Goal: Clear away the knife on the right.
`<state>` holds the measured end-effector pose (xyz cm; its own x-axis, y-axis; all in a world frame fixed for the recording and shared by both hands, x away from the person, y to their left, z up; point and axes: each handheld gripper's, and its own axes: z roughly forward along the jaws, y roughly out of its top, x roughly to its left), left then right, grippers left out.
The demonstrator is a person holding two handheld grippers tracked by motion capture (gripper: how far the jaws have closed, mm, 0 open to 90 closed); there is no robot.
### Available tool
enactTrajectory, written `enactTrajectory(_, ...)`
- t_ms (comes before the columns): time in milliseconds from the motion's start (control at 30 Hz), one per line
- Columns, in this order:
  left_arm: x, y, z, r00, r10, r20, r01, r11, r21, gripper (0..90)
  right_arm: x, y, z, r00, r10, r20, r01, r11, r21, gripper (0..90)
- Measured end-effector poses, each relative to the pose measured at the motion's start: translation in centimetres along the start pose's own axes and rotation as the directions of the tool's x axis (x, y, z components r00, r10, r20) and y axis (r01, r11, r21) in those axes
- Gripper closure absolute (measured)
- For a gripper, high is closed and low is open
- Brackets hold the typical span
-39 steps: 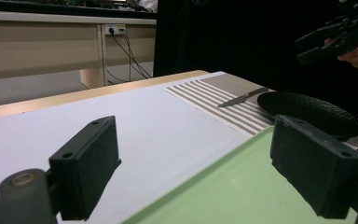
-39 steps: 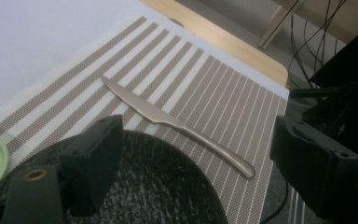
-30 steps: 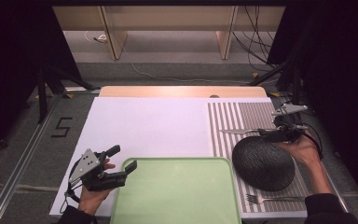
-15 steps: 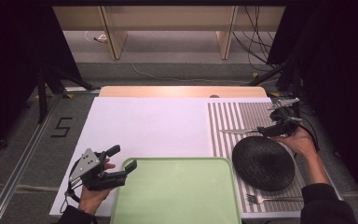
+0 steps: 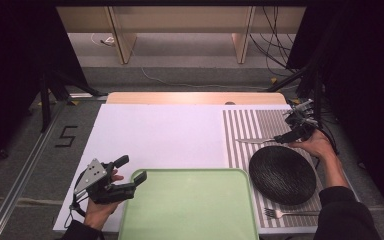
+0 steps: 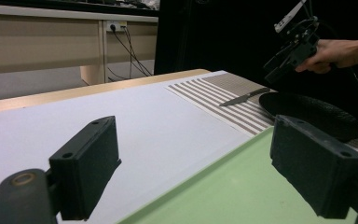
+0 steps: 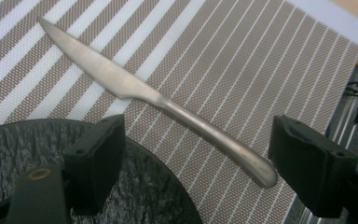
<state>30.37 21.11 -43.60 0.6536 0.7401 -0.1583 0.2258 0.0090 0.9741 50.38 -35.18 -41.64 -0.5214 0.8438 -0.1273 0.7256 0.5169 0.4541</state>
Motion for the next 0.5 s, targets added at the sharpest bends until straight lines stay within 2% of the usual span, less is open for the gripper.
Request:
enactTrajectory(100,0.0,0.0,0.0,1.0,0.0,-0.001,0.0,1.0,0.0,14.9,-0.2,0.6,0.4,0.9999,-0.016,0.007,0.016,0.999,0.036,20.2)
enactTrajectory(200,0.0,0.0,0.0,1.0,-0.001,-0.001,0.001,1.0,0.0,14.9,-0.6,1.1,0.6,1.0,-0.001,-0.003,0.001,0.999,0.034,20.5)
enactTrajectory(333,0.0,0.0,0.0,1.0,-0.001,0.001,0.001,1.0,-0.001,14.9,-0.8,1.4,1.3,0.9999,-0.014,-0.001,0.014,0.995,0.097,20.2)
enactTrajectory(467,0.0,0.0,-0.1,1.0,0.007,-0.002,-0.007,1.0,-0.001,15.0,-0.7,1.4,1.9,0.9998,-0.012,0.013,0.011,0.996,0.091,20.5)
enactTrajectory(500,-0.1,0.0,0.0,0.9999,0.012,-0.005,-0.012,0.9999,0.0,15.0,-0.5,1.4,2.1,0.9998,-0.011,0.015,0.009,0.995,0.103,20.3)
